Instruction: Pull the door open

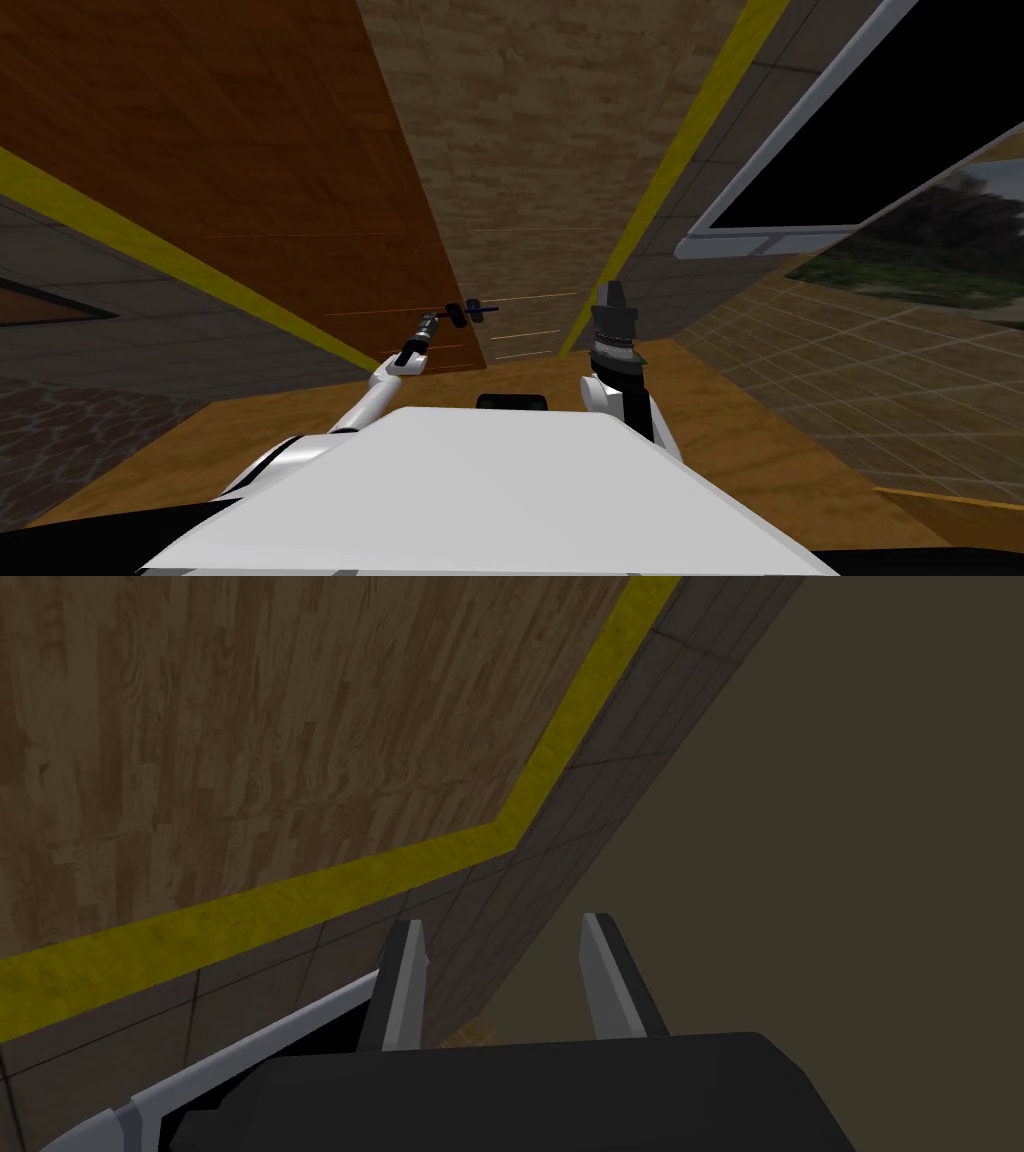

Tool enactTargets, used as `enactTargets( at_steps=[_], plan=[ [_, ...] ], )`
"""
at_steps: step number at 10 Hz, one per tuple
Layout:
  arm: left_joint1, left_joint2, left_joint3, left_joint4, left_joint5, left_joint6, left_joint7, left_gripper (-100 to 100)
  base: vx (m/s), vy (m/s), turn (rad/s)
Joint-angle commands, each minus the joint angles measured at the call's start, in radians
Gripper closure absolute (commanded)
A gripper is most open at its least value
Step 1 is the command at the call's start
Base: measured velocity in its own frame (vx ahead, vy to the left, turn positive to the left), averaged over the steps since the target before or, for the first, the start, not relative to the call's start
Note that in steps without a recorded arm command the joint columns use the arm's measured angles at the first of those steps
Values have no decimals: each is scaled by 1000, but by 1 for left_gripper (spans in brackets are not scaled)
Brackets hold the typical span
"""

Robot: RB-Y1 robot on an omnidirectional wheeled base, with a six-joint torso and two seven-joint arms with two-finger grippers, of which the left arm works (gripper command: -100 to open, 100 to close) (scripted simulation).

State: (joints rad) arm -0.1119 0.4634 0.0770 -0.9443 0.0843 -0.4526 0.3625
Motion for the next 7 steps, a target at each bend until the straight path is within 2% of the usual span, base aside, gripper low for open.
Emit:
enactTargets(
  at_steps=[1, 4, 7],
  plan=[
    [18, 15, -13, -7, -1, -7, 17, 100, -188, 27, -90],
    [42, 42, -61, -34, -6, -33, 60, 100, -207, 71, -131],
    [59, 61, -108, -59, -12, -55, 96, 100, -194, 85, -134]
  ],
)
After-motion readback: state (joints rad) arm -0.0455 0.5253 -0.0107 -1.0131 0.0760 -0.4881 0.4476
